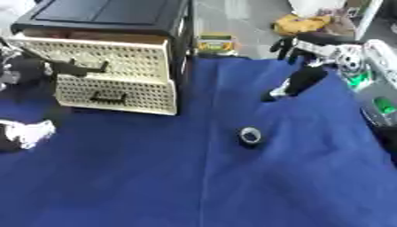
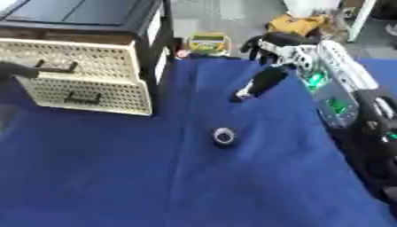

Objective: Pick up objects from table and place into drawer.

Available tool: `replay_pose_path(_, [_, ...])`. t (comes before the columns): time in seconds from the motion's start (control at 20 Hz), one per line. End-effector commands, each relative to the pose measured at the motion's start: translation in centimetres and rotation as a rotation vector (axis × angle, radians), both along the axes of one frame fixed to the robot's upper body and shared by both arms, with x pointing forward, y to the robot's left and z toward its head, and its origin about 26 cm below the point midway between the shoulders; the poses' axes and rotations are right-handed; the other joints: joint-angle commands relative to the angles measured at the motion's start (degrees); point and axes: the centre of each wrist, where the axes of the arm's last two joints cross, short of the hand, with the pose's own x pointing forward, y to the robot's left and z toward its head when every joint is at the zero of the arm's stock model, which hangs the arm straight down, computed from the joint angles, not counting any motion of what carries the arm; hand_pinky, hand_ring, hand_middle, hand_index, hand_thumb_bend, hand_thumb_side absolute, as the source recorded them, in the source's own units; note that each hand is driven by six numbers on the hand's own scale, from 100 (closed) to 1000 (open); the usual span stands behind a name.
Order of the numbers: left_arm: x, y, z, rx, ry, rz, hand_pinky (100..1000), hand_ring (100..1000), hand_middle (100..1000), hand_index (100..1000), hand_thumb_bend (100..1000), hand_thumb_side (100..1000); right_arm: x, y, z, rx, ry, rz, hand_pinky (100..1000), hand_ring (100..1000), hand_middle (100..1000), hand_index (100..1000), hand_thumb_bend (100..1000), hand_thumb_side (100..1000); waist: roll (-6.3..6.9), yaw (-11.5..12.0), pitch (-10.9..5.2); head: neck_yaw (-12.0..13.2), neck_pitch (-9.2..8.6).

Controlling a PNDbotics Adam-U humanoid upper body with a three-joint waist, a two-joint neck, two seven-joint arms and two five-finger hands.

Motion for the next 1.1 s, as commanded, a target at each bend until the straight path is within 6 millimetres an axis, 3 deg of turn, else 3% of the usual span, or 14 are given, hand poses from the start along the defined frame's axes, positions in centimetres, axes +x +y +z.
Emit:
replay_pose_path(0.05, [-0.6, 0.2, 1.8, 0.000, -0.091, 0.030, 100, 278, 405, 905, 100, 633, -0.7, -0.1, 1.3, 0.009, -0.059, 0.003, 660, 768, 771, 928, 682, 385, 0.19, 0.28, -1.73, 0.51, 0.78])
replay_pose_path(0.4, [-0.9, -0.5, 3.4, 0.145, -0.071, 0.050, 100, 316, 418, 929, 100, 638, -0.9, -0.2, 1.2, 0.005, -0.064, -0.001, 658, 768, 772, 927, 684, 397, 0.43, 0.50, -2.24, 1.00, 2.20])
replay_pose_path(0.5, [-1.0, -0.7, 3.9, 0.232, -0.041, 0.076, 100, 280, 387, 945, 100, 699, -1.0, -0.3, 1.2, 0.005, -0.070, -0.006, 657, 768, 771, 927, 684, 405, 0.49, 0.45, -2.28, 1.08, 2.69])
replay_pose_path(0.6, [-1.0, -0.9, 4.2, 0.300, -0.011, 0.108, 100, 108, 268, 939, 100, 754, -1.0, -0.4, 1.3, 0.004, -0.074, -0.010, 657, 769, 771, 927, 685, 408, 0.53, 0.36, -2.25, 1.08, 2.88])
replay_pose_path(0.7, [-1.0, -1.2, 4.2, 0.355, 0.027, 0.132, 100, 100, 129, 938, 100, 767, -1.0, -0.5, 1.3, 0.004, -0.078, -0.013, 656, 768, 770, 926, 685, 411, 0.60, 0.24, -2.13, 1.01, 2.88])
replay_pose_path(0.85, [-1.0, -1.7, 4.3, 0.425, 0.057, 0.162, 100, 100, 100, 933, 103, 802, -1.0, -0.4, 1.4, 0.003, -0.079, -0.014, 655, 768, 768, 925, 685, 414, 0.66, 0.16, -1.98, 0.77, 2.74])
replay_pose_path(0.95, [-1.0, -2.0, 4.5, 0.471, 0.062, 0.174, 100, 100, 100, 920, 202, 833, -1.0, -0.4, 1.4, 0.002, -0.082, -0.017, 652, 768, 766, 923, 684, 416, 0.71, 0.06, -1.88, 0.69, 2.65])
replay_pose_path(1.1, [-1.1, -2.4, 4.9, 0.501, 0.067, 0.189, 100, 100, 100, 881, 256, 926, -1.0, -0.5, 1.4, 0.002, -0.080, -0.018, 652, 768, 766, 923, 684, 416, 0.82, -0.02, -1.81, 0.63, 2.47])
